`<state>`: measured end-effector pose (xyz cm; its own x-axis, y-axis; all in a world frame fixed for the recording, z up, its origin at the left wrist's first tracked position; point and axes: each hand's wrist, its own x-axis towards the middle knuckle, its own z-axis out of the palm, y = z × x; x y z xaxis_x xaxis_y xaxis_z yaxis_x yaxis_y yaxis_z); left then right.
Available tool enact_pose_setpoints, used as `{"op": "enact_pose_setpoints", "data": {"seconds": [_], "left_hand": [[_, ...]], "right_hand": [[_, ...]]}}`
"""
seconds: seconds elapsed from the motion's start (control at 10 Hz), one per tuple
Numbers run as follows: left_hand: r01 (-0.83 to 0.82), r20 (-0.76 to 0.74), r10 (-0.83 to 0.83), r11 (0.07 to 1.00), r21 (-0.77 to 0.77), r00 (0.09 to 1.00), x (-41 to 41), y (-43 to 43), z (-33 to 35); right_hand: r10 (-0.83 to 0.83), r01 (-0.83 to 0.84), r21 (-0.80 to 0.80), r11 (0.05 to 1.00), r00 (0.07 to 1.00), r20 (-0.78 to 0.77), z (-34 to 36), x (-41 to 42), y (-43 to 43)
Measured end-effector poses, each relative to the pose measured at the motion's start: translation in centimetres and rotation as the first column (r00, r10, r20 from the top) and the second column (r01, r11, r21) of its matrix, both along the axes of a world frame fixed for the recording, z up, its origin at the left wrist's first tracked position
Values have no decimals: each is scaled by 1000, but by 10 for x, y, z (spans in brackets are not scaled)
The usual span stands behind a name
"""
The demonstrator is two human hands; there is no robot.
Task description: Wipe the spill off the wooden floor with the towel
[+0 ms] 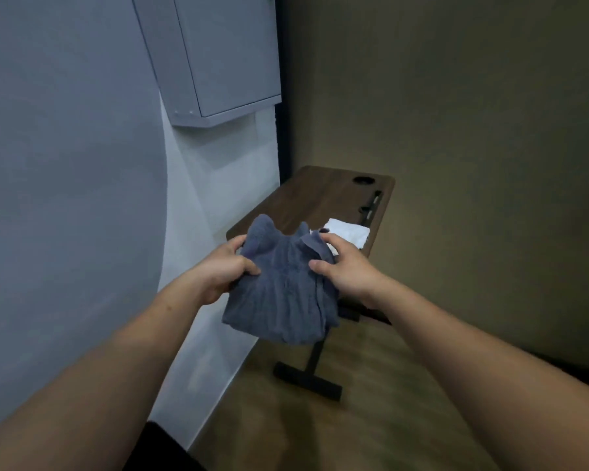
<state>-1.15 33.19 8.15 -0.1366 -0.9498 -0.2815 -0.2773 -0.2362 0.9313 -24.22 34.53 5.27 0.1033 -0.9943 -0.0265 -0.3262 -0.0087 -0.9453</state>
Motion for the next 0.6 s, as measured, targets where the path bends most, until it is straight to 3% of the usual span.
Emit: {"op": "enact_pose_setpoints", "data": {"seconds": [0.2,0.4,0.5,0.6], "left_hand": [[-162,42,167,981,-110,985,0,-161,1],[-43,121,59,990,-132,991,-2,-300,-24],[126,284,-81,981,-147,956,1,-345,-64],[338,650,-67,891,-302,757,3,-365,-90]], "right_hand": [[-124,109,77,991,968,220,0,14,-146],[-273,230,190,954,929,248,-12,24,-251],[-340,331,219,918,940,4,-36,30,-272],[-370,403,-41,914,790,-489,-53,46,-286]]}}
